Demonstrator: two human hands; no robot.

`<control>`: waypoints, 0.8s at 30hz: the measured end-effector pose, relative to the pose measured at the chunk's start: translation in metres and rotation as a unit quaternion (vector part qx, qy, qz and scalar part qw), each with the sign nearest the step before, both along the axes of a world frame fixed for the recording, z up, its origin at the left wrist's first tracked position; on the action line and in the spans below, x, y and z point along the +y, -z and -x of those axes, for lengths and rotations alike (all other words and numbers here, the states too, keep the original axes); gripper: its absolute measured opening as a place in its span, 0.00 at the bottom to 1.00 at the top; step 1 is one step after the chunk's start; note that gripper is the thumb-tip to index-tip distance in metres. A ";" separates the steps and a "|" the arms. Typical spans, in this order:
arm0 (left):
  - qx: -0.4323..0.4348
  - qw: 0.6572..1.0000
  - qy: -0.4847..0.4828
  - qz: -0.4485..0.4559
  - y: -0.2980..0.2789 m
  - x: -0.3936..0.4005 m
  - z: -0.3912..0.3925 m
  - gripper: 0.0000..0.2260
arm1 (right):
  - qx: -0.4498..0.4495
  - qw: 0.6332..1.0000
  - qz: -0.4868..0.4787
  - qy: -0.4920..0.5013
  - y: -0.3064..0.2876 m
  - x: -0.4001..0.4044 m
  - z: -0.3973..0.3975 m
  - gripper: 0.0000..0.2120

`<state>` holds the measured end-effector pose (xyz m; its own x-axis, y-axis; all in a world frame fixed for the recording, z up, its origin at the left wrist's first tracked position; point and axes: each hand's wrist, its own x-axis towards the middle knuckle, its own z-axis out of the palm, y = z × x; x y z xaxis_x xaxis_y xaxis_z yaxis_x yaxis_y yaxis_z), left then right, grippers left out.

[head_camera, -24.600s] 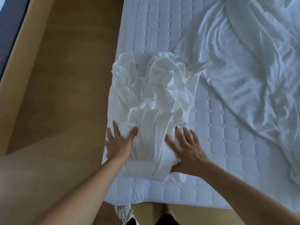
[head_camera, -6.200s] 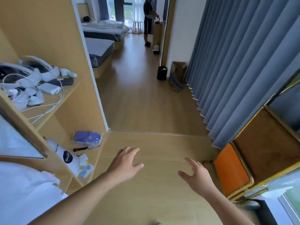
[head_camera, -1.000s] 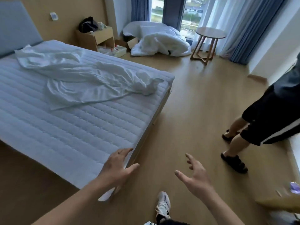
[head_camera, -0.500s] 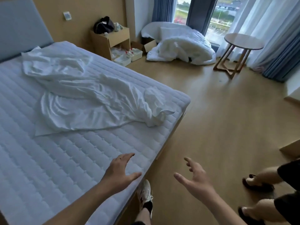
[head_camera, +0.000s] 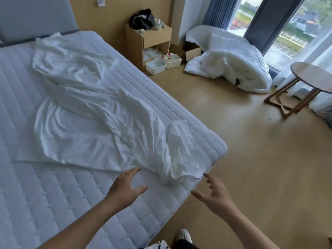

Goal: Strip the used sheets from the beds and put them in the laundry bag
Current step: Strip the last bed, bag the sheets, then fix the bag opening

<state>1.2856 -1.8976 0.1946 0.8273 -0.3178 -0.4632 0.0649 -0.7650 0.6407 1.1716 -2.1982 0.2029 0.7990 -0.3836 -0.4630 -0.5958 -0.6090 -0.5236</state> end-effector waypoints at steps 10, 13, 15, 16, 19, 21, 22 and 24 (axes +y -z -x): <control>0.082 0.956 -0.256 -0.114 0.018 -0.026 0.012 0.33 | 0.153 0.983 -0.096 -0.012 0.134 -0.082 -0.172 0.51; 0.123 0.945 -0.256 -0.159 0.027 -0.052 0.017 0.33 | 0.214 0.956 -0.180 0.089 0.169 -0.097 -0.196 0.52; 0.139 0.941 -0.257 -0.170 0.033 -0.074 0.016 0.33 | 0.237 0.942 -0.212 0.109 0.186 -0.099 -0.201 0.54; 0.141 0.940 -0.260 -0.170 0.037 -0.084 0.014 0.33 | 0.242 0.939 -0.218 0.107 0.196 -0.097 -0.200 0.55; 0.151 0.936 -0.283 -0.144 0.051 -0.114 0.011 0.32 | 0.231 0.945 -0.225 0.055 0.217 -0.095 -0.190 0.45; 0.168 0.929 -0.309 -0.115 0.062 -0.132 0.012 0.30 | 0.224 0.945 -0.237 0.033 0.215 -0.093 -0.181 0.36; 0.180 0.922 -0.328 -0.102 0.066 -0.139 0.013 0.30 | 0.214 0.944 -0.249 0.018 0.210 -0.091 -0.177 0.30; 0.205 0.901 -0.375 -0.074 0.072 -0.150 0.012 0.30 | 0.189 0.953 -0.231 -0.048 0.195 -0.084 -0.166 0.23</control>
